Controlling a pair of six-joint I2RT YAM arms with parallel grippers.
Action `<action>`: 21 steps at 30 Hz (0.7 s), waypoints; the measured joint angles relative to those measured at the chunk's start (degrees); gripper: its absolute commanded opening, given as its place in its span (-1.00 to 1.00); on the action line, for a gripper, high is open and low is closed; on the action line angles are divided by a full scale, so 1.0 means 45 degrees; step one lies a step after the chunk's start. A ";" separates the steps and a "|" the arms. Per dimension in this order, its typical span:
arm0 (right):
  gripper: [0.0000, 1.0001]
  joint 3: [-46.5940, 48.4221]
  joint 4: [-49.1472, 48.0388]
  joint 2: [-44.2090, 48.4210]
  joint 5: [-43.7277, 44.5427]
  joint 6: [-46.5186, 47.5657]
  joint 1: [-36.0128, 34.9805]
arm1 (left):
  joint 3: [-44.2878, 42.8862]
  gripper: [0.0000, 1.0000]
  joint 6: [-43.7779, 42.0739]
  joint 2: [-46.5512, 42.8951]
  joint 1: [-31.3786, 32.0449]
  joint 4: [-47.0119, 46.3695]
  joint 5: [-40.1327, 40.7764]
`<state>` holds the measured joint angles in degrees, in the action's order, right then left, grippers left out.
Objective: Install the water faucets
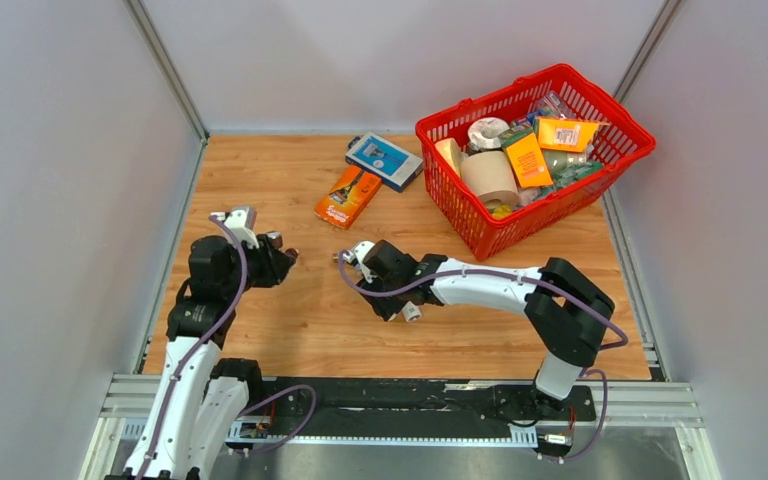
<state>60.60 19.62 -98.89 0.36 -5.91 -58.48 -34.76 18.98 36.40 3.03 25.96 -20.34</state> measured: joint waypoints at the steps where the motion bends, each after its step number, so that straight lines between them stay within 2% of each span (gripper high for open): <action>1: 0.04 0.0335 0.0597 -0.0005 -0.0053 -0.0024 0.0000 | 0.0000 -1.00 -0.0019 -0.0107 0.0000 0.0005 0.0117; 3: 0.12 0.1200 0.1763 -0.0058 -0.0107 -0.0063 0.0000 | 0.0000 -1.00 -0.0053 -0.0321 0.0000 0.0024 0.0408; 8: 0.14 0.3585 0.3706 -0.0738 0.0024 -0.0097 -0.0019 | 0.0000 -1.00 -0.0068 -0.0709 0.0000 0.0189 0.0903; 13: 0.20 0.3925 0.4760 -0.1277 0.0432 -0.0175 -0.0097 | 0.0000 -1.00 -0.0068 -0.0831 0.0000 0.0355 0.1209; 21: 0.18 0.4745 0.6358 -0.2244 0.0840 -0.0559 -0.0238 | 0.0000 -1.00 -0.0063 -0.0986 0.0000 0.0384 0.1307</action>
<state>81.95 48.23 -108.99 4.14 -8.43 -59.55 -34.76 18.70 31.97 3.03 27.68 -14.46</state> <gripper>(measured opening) 0.601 0.375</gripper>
